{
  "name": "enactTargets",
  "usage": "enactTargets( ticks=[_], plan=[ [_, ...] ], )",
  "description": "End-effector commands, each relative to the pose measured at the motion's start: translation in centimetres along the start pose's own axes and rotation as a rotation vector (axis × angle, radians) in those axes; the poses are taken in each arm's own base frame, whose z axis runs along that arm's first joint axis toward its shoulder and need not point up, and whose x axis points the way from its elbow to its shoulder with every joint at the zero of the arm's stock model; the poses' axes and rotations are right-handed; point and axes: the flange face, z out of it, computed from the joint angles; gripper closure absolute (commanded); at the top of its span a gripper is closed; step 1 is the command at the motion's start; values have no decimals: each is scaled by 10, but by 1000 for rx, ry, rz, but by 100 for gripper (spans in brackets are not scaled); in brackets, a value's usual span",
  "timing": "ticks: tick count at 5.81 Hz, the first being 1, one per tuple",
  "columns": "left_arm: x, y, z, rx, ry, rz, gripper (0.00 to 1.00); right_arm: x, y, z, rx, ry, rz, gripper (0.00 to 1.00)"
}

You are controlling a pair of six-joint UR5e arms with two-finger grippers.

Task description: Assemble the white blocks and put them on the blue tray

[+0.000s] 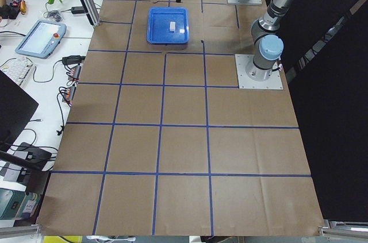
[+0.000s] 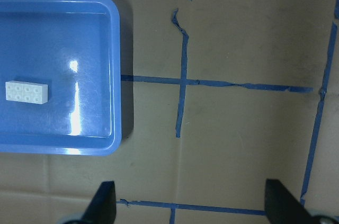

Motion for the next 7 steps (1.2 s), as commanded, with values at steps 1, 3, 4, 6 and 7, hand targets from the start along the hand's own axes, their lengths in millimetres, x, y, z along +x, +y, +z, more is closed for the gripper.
enactTargets(
  ticks=[1, 3, 4, 6, 7],
  plan=[
    [1, 2, -1, 1, 2, 1, 1, -19, 4, -27, 2, 0, 56, 0],
    [2, 1, -3, 3, 7, 0, 1, -29, 6, -26, -8, 5, 84, 0],
    [2, 1, -3, 3, 19, -1, 1, -26, 7, -23, -14, 22, 86, 0],
    [2, 2, -4, 2, 14, 0, 1, -22, 8, -23, -11, 48, 89, 0],
    [1, 1, -2, -1, 18, -3, 1, -23, 8, -24, -11, 47, 90, 0]
  ],
)
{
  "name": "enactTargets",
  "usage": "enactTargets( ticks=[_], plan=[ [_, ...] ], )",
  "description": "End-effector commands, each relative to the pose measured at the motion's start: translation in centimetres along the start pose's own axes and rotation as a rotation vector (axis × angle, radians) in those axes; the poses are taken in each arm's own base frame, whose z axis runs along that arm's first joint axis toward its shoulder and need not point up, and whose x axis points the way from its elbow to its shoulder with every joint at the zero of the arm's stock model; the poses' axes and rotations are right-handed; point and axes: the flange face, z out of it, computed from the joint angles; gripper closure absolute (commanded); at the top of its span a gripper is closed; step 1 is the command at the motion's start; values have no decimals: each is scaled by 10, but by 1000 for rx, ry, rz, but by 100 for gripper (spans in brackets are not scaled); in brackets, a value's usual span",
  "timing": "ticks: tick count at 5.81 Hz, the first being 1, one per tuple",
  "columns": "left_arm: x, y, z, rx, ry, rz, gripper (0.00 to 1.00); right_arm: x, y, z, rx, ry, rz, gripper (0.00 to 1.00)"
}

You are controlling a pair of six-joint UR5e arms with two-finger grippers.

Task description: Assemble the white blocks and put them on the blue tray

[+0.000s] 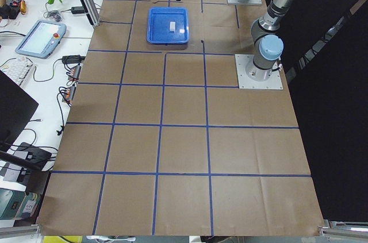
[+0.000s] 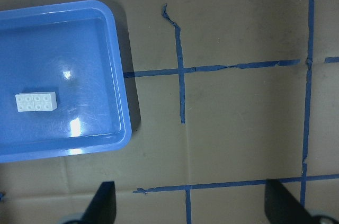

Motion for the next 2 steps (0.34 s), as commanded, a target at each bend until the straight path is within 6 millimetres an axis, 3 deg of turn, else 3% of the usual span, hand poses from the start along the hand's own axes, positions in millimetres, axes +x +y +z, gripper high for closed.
enactTargets(
  ticks=[1, 2],
  plan=[
    [-1, -1, 3, -3, 2, -2, 1, -1, 1, 1, -2, 0, 1, 0],
    [-3, -3, 3, 0, -6, -8, 1, -1, 0, 1, -4, 0, 1, 0]
  ],
)
